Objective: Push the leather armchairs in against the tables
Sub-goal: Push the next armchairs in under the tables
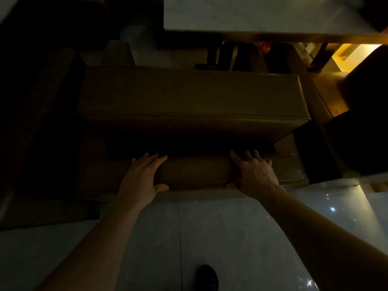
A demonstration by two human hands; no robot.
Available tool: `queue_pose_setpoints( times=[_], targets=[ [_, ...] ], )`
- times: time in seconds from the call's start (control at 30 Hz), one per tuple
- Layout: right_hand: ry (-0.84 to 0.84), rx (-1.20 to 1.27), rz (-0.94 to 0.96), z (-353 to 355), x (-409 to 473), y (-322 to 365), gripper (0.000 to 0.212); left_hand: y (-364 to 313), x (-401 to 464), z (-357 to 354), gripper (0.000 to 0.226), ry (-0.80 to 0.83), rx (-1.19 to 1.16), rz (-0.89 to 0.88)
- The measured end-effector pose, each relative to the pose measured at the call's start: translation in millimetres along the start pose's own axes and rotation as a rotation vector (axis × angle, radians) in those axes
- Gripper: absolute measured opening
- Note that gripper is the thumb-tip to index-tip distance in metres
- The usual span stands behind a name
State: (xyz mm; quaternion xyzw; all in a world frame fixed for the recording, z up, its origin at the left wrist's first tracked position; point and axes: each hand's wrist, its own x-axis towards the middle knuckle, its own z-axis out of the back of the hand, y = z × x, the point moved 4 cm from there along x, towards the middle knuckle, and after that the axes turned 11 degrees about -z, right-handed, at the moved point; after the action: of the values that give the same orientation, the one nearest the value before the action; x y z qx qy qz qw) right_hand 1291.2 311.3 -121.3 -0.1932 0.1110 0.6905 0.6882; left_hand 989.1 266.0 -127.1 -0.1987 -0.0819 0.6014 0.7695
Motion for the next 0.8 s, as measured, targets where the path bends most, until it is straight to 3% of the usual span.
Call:
queue_pose_setpoints(
  times=[0.23,0.8],
  targets=[
    [0.08,0.002,0.001,9,6,3,0.117,0,6,2,0.093,0.048,-0.023,0.025],
    [-0.002,0.057,-0.003,4,1,-1,0.115,-6,9,-2,0.095,0.046,0.066,0.029]
  ],
)
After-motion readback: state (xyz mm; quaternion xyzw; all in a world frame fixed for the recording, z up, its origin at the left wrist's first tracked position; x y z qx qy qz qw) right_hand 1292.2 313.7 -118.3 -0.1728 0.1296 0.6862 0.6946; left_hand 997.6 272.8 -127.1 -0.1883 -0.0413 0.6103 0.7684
